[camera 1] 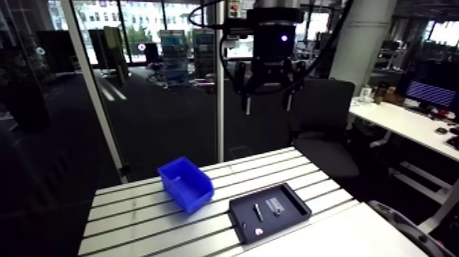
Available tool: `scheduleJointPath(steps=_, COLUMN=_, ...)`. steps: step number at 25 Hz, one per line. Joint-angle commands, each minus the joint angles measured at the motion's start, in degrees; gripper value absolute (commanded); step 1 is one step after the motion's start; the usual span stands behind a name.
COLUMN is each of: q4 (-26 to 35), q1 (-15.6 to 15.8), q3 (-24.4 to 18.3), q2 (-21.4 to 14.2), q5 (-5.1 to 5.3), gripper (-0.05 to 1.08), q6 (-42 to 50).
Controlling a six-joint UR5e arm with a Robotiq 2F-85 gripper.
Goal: Pick up the M10 bolt from the tray and put it into the blue bin.
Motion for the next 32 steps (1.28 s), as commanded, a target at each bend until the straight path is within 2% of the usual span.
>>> scheduleJointPath(steps=1, q4=-5.6, q1=-1.8, q3=5.0, q2=0.0, q5=0.43, gripper=0.01, q6=-3.3)
scheduleJointPath(steps=5, q4=-9.0, q1=-3.3, q3=8.3, q2=0.1, q5=1.93, gripper=0.01, q6=-4.4)
scheduleJointPath(steps=9, q4=-12.1, q1=-3.5, q3=11.2, q2=0.4, q5=2.37, gripper=0.01, q6=-4.7)
scheduleJointPath(steps=17, q4=-15.2, q1=-3.4, q3=11.9, q2=4.0, q5=2.19, gripper=0.01, q6=-4.6)
scheduleJointPath(steps=26, q4=-21.6, q1=-3.1, q3=17.4, q2=4.9, q5=2.19, gripper=0.01, q6=-3.9)
scheduleJointPath(steps=32, q4=-23.0, q1=-3.1, q3=19.6, q2=5.5, q5=2.28, gripper=0.01, q6=-3.6)
